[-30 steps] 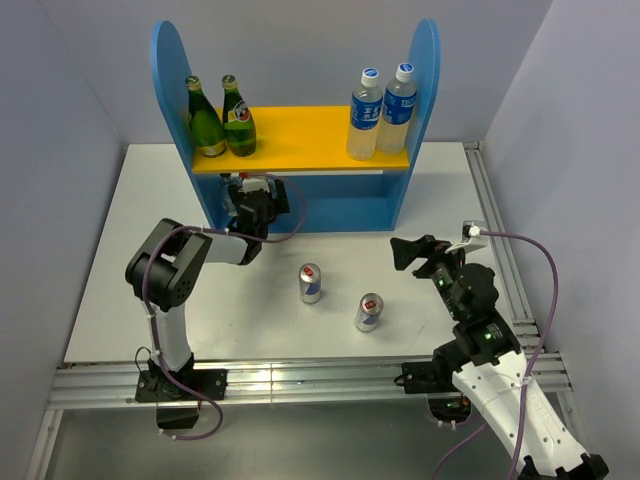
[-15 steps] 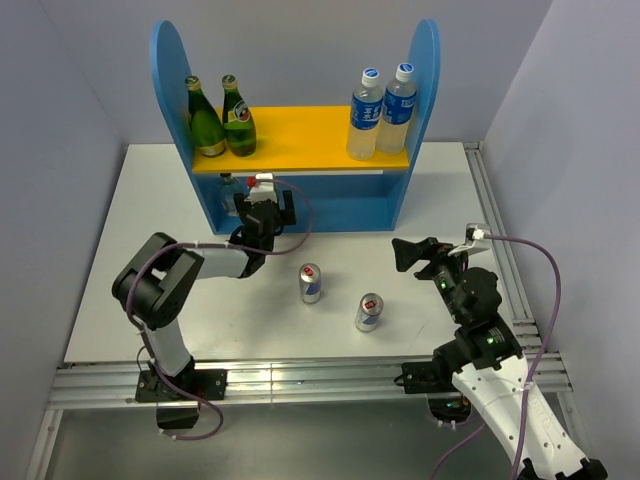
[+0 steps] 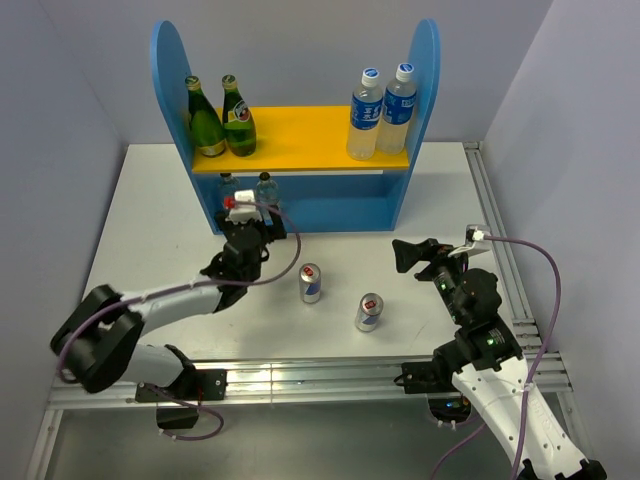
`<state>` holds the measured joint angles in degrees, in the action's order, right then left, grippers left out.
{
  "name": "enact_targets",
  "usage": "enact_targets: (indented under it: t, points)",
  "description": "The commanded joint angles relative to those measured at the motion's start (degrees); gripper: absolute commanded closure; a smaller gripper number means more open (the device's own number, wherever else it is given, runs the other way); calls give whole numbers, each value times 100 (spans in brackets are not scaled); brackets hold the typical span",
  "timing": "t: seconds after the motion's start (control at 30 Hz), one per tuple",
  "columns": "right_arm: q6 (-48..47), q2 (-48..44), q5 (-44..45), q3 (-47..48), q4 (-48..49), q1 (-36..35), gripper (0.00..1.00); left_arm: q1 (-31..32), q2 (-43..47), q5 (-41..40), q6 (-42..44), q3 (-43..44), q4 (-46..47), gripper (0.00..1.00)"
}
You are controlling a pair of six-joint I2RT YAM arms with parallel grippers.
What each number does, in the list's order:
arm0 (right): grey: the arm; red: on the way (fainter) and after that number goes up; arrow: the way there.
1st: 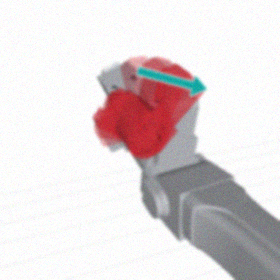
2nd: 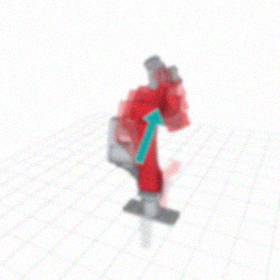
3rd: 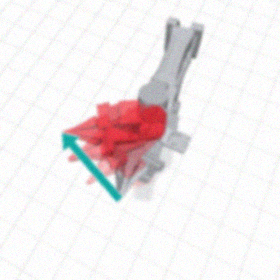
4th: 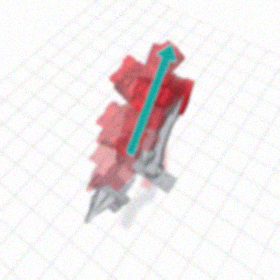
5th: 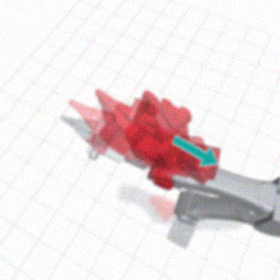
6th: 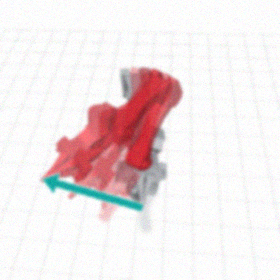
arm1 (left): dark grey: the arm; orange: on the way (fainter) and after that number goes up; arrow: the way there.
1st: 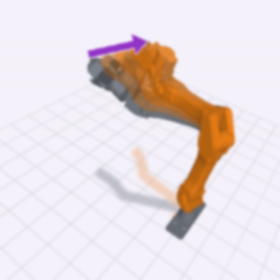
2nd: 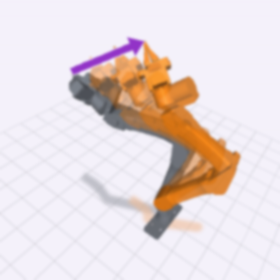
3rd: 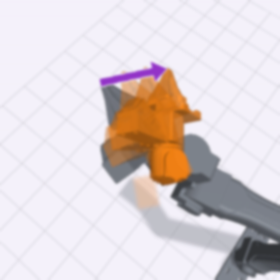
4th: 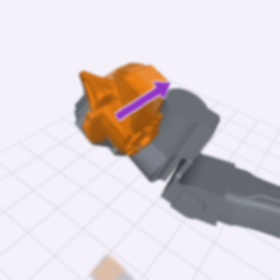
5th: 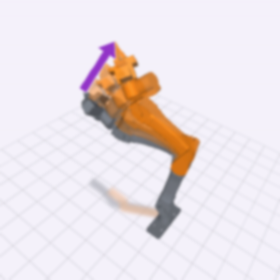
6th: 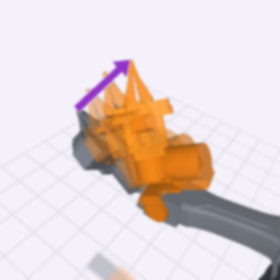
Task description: Place and organize the beverage onto the shelf
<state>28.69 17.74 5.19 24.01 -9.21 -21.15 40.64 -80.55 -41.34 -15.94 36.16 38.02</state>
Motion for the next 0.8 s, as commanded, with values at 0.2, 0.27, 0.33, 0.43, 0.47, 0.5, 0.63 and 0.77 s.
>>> enact_targets:
  t: [0.2, 0.27, 0.33, 0.43, 0.47, 0.5, 0.63, 0.77]
  points:
    - [5, -60, 105, -10, 69, -30, 1, 2112, 2455, -726, -1137, -1137, -1998, 2]
    - [5, -77, 88, -19, 69, -30, 1, 2726, 3050, -849, -1663, -1366, -2568, 2]
    - [5, -51, 87, -10, 69, -30, 1, 3141, 3404, -884, -1919, -1558, -2816, 2]
    - [5, -33, 96, -10, 86, -30, 1, 4063, 3818, -1367, -2263, -1699, -3318, 2]
    - [5, -25, 87, -10, 95, -30, 1, 4483, 3836, -1533, -2368, -1735, -3371, 2]
    - [14, -25, 87, -19, 112, -30, 1, 4644, 3793, -1709, -2456, -1753, -3441, 2]
    - [5, 37, 96, -10, 130, -30, 1, 4857, 3162, -1737, -2677, -1683, -3092, 2]
    - [-3, 10, 105, 7, 86, -30, 1, 4865, 1759, -2184, -2792, -1682, -2240, 6]
